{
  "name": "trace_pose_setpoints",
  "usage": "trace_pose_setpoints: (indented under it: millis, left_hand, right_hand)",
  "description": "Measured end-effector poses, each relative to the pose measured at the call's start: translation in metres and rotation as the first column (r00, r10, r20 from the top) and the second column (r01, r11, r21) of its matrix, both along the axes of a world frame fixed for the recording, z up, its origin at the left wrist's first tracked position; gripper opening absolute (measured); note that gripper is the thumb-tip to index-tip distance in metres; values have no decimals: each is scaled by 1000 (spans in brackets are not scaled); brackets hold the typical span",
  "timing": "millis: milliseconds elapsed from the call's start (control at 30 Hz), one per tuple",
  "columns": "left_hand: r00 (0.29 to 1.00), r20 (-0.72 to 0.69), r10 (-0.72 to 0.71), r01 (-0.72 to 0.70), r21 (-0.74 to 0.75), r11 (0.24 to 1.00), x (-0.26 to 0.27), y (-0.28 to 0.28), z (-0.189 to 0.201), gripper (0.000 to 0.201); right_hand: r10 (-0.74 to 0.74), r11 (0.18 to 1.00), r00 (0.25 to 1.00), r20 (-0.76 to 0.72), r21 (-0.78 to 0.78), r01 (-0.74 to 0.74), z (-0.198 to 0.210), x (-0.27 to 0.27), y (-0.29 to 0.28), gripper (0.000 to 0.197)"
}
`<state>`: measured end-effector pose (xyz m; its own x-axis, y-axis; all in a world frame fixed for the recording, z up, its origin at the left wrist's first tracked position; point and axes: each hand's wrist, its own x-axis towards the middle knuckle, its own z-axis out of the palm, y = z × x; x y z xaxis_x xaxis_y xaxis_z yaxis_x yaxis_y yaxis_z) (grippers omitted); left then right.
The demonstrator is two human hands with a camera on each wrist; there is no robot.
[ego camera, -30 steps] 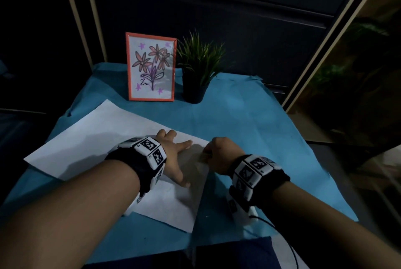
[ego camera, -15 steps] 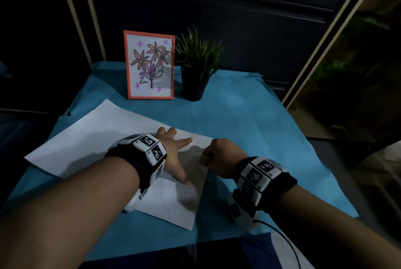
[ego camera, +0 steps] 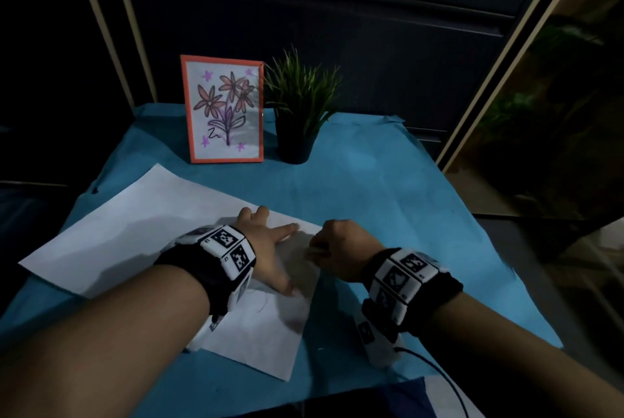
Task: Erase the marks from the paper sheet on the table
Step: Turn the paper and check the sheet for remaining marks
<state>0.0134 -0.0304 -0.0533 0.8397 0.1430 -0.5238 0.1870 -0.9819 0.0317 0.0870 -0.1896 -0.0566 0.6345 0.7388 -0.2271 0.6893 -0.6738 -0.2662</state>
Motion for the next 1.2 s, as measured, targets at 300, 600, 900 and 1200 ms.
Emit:
trace_pose_setpoints:
  millis: [300,600,900,1200]
  left_hand:
    - [1000,1,-2,2,-1,1000,1,1,-1,116]
    - [1000,1,-9,9,36,999,0,-1,1,115]
    - [1000,-9,-4,5,26,1000,0,0,1,116]
    - [1000,-8,-3,3,19,1000,-1,-1,1,115]
  right_hand:
    - [-31,999,999,-21,21,31,0,12,3,28]
    - [-68,997,998,-8,43,69,3,16,3,31]
    - [-89,995,996,-1,38,88,8,17,0,26]
    - [-140,987,989,-43,72,143,2,17,2,26]
